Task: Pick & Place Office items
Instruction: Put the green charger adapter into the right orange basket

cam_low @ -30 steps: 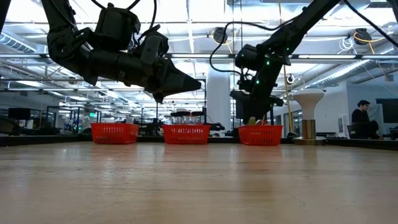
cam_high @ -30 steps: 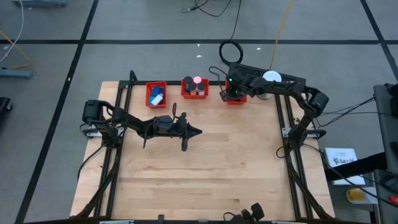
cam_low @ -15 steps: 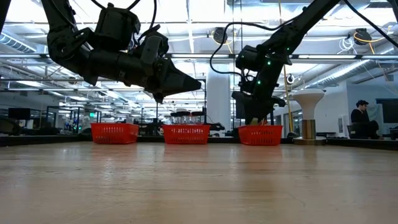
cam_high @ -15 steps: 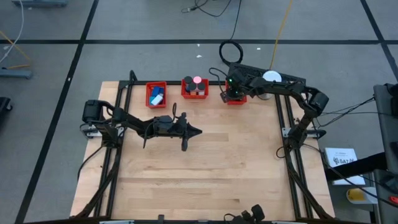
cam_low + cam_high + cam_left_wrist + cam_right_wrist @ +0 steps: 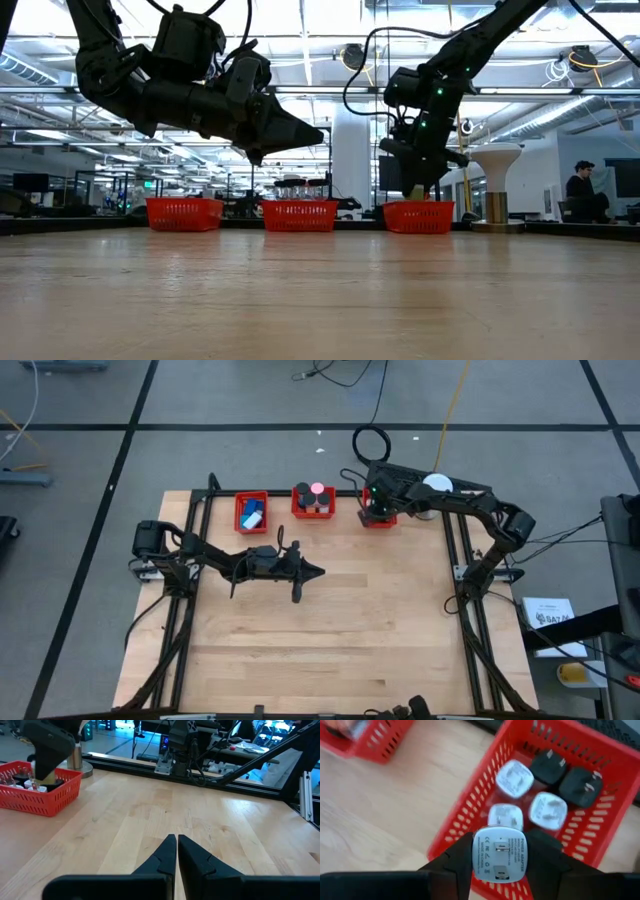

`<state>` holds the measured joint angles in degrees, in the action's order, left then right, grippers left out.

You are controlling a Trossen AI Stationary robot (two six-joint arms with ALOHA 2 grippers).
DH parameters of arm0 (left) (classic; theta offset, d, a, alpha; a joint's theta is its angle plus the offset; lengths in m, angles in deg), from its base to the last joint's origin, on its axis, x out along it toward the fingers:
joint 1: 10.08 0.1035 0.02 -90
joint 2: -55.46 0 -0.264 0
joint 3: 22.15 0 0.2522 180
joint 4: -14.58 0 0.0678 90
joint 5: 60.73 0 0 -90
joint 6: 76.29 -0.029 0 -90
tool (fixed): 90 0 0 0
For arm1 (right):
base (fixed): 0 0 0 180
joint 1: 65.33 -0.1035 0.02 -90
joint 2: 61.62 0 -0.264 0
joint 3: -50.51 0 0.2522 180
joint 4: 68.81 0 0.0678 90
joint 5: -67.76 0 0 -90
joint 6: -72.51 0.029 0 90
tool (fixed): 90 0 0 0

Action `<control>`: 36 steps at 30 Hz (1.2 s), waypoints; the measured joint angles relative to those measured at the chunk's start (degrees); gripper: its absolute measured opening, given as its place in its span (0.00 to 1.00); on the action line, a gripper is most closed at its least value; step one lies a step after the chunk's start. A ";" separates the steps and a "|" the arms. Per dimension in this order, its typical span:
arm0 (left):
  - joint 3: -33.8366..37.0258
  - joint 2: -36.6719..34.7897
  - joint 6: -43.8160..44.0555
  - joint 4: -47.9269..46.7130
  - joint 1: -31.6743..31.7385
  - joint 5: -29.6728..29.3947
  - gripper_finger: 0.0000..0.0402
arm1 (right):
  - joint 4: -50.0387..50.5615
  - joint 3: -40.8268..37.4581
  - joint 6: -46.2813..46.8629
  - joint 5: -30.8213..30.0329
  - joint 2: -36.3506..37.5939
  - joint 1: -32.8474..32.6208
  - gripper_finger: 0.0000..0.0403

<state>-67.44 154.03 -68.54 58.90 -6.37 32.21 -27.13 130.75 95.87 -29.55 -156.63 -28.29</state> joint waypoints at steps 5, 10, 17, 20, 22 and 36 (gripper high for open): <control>0.00 0.00 0.00 -0.02 0.02 -0.01 0.04 | 0.34 0.00 -0.03 -0.56 -0.01 -0.02 0.33; 0.00 0.00 0.00 0.00 0.00 -0.02 0.04 | 0.06 -0.14 -0.07 -1.63 -0.01 0.00 0.33; 0.00 0.00 0.00 0.00 0.01 -0.01 0.04 | -0.19 -2.08 0.59 -1.40 -0.21 0.00 0.33; 0.00 0.00 0.00 0.00 0.02 -0.02 0.04 | -0.44 -2.75 0.58 -1.40 -0.21 0.00 0.33; 0.00 0.00 0.00 -0.02 0.02 0.00 0.04 | -1.25 -3.10 0.58 -1.40 -0.20 0.00 0.33; 0.00 0.00 0.00 0.00 0.01 0.00 0.04 | -2.86 -3.17 0.41 0.12 -0.15 -0.15 0.44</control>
<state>-67.44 154.03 -68.54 58.90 -6.36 32.21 -29.99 127.58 96.28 -29.44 -156.78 -28.45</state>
